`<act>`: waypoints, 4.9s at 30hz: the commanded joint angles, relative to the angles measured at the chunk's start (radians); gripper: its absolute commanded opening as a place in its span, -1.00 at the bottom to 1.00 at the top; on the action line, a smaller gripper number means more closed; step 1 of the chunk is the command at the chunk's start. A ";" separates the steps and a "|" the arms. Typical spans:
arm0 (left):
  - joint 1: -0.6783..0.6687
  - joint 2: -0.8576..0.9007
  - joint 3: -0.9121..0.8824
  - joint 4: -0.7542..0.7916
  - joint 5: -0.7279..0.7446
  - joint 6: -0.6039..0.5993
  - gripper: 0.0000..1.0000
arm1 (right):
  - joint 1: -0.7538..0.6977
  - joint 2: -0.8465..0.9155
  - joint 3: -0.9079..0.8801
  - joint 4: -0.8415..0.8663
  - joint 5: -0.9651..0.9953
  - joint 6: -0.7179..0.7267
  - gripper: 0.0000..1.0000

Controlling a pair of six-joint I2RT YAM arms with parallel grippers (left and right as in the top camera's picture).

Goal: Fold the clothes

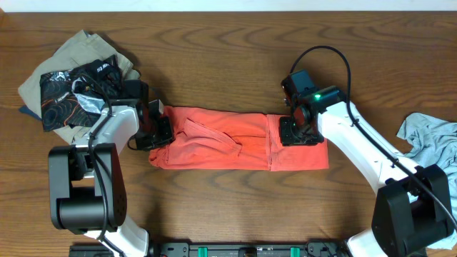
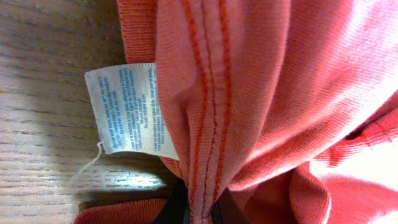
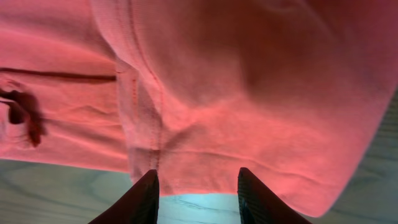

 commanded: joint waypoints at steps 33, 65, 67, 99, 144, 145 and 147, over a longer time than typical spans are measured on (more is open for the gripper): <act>-0.652 -0.079 0.404 -0.226 -0.011 -0.332 -0.88 | -0.398 0.010 0.006 -0.058 0.111 -0.157 -0.16; -0.432 -0.143 0.409 -0.199 0.124 -0.200 0.15 | -0.343 0.010 0.006 -0.046 -0.518 -0.522 -0.16; -0.350 -0.144 0.409 -0.231 0.124 -0.200 0.15 | -0.298 0.010 0.006 -0.046 -0.553 -0.539 -0.14; -0.100 -0.144 0.402 -0.371 0.124 -0.175 0.16 | -0.186 0.128 0.010 0.014 0.294 0.080 -0.53; -0.261 -0.087 0.400 -0.106 -0.045 0.054 0.19 | -0.113 0.085 -0.003 -0.119 -0.225 -0.135 -0.48; -0.271 -0.068 0.400 -0.087 -0.045 0.058 0.19 | -0.109 0.070 -0.003 -0.113 -0.253 -0.134 -0.47; -0.285 -0.028 0.400 -0.056 -0.045 0.058 0.19 | -0.103 0.051 -0.003 -0.109 -0.292 -0.134 -0.46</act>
